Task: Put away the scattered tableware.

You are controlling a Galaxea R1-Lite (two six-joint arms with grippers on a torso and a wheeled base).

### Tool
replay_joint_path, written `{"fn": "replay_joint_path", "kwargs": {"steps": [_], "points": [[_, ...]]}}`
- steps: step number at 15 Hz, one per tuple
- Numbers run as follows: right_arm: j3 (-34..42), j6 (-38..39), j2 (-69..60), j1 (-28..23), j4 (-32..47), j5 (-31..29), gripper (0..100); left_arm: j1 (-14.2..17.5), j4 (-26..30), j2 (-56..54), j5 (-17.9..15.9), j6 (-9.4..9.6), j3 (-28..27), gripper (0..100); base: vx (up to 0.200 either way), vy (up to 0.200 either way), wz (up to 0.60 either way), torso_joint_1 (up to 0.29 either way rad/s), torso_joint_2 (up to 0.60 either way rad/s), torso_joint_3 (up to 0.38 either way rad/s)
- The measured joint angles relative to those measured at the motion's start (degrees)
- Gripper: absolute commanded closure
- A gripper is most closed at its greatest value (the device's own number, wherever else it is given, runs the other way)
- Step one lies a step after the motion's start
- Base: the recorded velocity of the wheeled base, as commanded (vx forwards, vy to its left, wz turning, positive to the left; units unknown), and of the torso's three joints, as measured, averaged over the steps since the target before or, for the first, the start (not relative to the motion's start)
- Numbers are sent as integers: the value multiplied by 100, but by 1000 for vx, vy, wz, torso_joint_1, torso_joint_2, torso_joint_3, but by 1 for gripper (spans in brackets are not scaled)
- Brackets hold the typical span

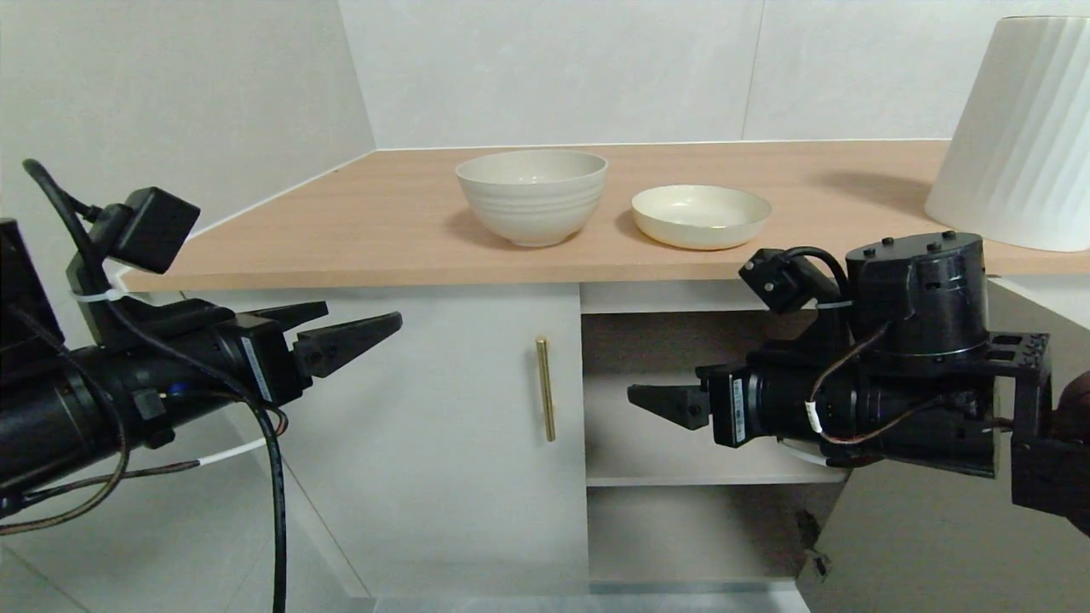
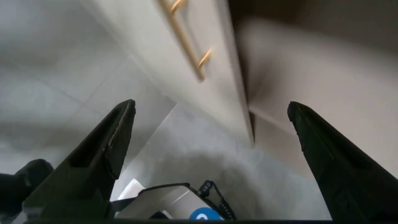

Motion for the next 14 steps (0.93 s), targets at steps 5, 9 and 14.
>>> {"fn": "replay_joint_path", "kwargs": {"steps": [5,9,14], "points": [[155,-51,-59,-13,-5,16,0,-11,182,-194,-29,-1,29,0,0,0,0,0,0,0],[177,-68,-99,-2,-35,-6,0,-33,400,-229,-29,-6,2,0,0,0,0,4,-30,-14],[188,-77,-99,-16,-68,-30,0,-85,1142,-196,-30,-22,-257,0,0,0,0,98,-329,-279]]}}
